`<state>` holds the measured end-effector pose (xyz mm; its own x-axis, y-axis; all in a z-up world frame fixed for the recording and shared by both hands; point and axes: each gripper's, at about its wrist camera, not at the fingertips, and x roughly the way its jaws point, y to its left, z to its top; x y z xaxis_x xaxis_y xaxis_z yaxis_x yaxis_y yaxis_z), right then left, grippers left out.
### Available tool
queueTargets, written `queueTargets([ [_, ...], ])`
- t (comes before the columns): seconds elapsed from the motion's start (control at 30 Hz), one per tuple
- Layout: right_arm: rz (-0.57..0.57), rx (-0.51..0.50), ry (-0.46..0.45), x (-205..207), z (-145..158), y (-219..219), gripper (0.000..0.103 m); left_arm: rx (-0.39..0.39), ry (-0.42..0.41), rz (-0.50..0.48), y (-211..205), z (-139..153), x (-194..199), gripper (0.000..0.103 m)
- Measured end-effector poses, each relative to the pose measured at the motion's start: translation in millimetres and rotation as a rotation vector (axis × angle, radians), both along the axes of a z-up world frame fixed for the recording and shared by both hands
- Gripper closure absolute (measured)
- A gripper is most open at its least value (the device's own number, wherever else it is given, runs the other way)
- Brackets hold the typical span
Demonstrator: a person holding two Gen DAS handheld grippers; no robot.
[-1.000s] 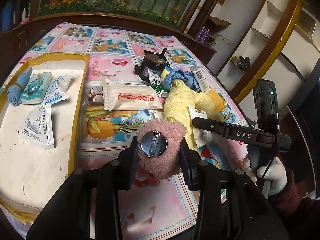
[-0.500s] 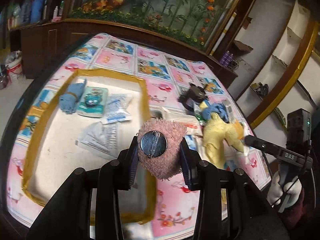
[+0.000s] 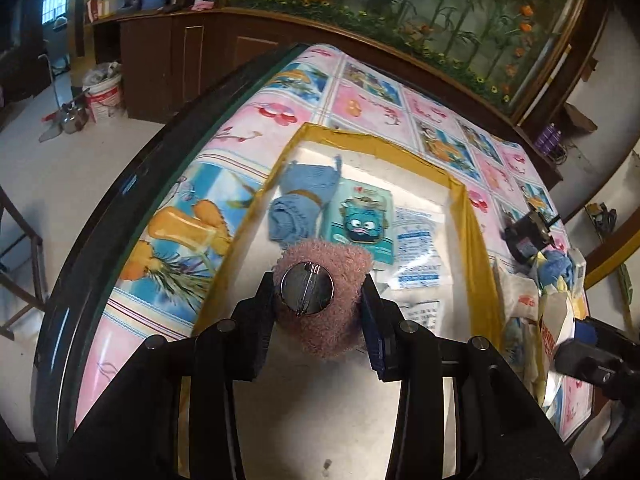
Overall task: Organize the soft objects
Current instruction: 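Place the pink pad in the tray while the right tool drops a white packet there, then grasp the white printed plastic bag with the left tool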
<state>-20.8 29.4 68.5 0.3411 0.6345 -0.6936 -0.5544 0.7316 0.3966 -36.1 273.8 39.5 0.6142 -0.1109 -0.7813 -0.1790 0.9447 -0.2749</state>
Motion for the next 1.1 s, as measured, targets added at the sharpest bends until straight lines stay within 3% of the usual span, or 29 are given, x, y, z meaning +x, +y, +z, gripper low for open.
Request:
queueTargets([
  [0.1, 0.028, -0.017, 0.027, 7.5, -10.6, 22.3, 0.051, -0.049, 0.004, 0.017, 12.0, -3.8, 2.3, 0.057],
  [0.2, 0.056, -0.035, 0.053, 9.4, -19.7, 40.1, 0.051, -0.095, -0.004, 0.014, 17.8, -2.0, -0.4, 0.056],
  [0.4, 0.132, -0.078, 0.064, 2.5, -29.6, 72.8, 0.048, -0.094, -0.045, 0.043, 21.1, 10.8, -9.7, 0.052],
  [0.63, 0.136, -0.107, 0.043, -0.6, -35.1, 89.5, 0.037, -0.115, -0.117, 0.072, 30.5, 29.0, -29.8, 0.052],
  [0.9, 0.095, -0.027, 0.079, -7.3, -27.0, 57.6, 0.037, -0.174, -0.139, 0.095, 30.7, 33.4, -47.2, 0.052],
  [1.1, 0.018, 0.009, 0.041, -26.8, -14.7, -5.5, 0.037, -0.185, -0.153, 0.055, 7.9, 44.3, -58.5, 0.053],
])
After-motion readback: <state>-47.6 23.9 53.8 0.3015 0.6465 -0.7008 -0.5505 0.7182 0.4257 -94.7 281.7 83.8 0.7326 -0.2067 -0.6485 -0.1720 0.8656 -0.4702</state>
